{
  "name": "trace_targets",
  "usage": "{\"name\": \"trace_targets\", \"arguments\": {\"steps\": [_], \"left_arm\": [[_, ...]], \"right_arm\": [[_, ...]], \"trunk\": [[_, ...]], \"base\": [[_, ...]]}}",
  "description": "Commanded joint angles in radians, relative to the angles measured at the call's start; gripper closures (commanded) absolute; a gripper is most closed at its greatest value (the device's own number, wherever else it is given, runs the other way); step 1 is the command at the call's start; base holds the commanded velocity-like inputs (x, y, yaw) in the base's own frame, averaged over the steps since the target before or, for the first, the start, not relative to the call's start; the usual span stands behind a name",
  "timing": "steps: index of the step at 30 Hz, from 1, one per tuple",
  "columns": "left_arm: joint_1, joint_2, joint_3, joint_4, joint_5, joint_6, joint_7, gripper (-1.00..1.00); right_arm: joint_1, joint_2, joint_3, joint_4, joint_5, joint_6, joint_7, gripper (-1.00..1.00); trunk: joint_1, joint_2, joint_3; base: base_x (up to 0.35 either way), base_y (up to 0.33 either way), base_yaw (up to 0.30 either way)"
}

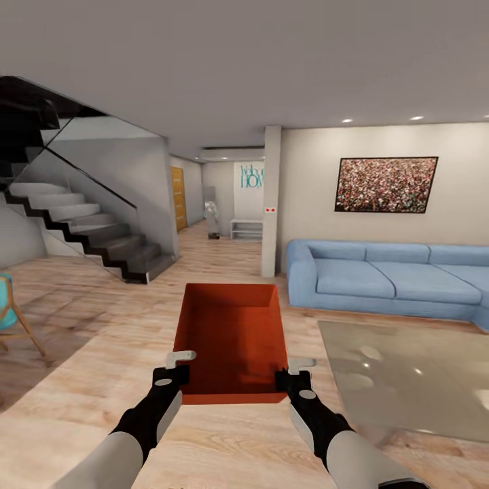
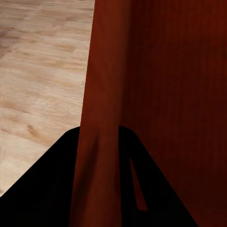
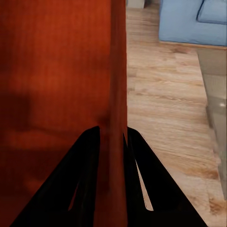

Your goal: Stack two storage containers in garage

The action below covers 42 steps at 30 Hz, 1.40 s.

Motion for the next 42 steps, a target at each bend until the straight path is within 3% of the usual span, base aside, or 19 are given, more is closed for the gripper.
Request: {"name": "trace_targets", "arguments": {"steps": [1,21,42], "left_arm": [[-0.001,0.0,-0.005,-0.004,-0.004,0.006,0.011,1.0],[-0.001,-0.001,-0.005,-0.002,-0.004,0.006,0.011,1.0],[-0.001,0.0,-0.005,0.001,-0.004,0.006,0.009,1.0]], "right_arm": [[0.0,0.004,0.014,0.003,-0.007,-0.001,0.001,1.0],[0.0,0.004,0.014,0.003,-0.004,-0.001,0.001,1.0],[0.0,0.004,0.013,0.003,-0.007,-0.001,-0.006,1.0]], "trunk": [[0.0,-0.002,-0.002],[0.0,-0.002,-0.002],[0.0,-0.002,-0.002]], "base": [[0.0,0.0,0.27],[0.008,0.0,0.235],[0.301,0.0,0.003]]}}
